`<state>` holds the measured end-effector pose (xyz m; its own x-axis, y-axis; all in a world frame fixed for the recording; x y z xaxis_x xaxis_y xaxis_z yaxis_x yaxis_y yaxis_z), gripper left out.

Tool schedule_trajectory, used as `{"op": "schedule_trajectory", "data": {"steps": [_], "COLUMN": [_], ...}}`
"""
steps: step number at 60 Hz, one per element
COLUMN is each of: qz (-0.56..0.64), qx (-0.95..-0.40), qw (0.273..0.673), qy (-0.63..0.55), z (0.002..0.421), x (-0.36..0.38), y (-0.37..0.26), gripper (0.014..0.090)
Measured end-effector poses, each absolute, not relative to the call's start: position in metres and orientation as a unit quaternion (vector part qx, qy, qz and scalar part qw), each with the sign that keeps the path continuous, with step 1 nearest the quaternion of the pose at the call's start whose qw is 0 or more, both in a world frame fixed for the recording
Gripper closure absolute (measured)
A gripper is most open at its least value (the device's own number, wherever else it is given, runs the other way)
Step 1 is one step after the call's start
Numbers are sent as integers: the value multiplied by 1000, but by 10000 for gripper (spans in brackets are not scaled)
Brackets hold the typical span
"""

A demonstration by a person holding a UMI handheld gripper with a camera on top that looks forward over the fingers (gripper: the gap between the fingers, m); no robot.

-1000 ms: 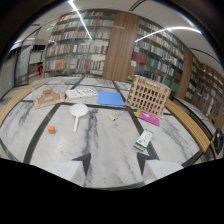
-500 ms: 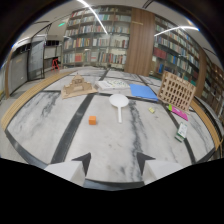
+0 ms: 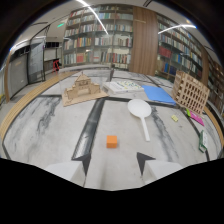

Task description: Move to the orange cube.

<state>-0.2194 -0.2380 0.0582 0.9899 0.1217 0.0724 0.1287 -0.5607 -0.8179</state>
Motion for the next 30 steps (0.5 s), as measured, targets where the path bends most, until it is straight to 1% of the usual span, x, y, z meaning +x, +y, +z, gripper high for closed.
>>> {"op": "schedule_trajectory", "data": {"steps": [13, 23, 30], "qz": [-3, -2, 0], "qx": [-893, -898, -898], "qw": [447, 436, 436], "qy": [-59, -57, -59], "z": [32, 17, 14], "x": [-223, -223, -224], "y": [-200, -190, -187], "gripper": [187, 186, 186]}}
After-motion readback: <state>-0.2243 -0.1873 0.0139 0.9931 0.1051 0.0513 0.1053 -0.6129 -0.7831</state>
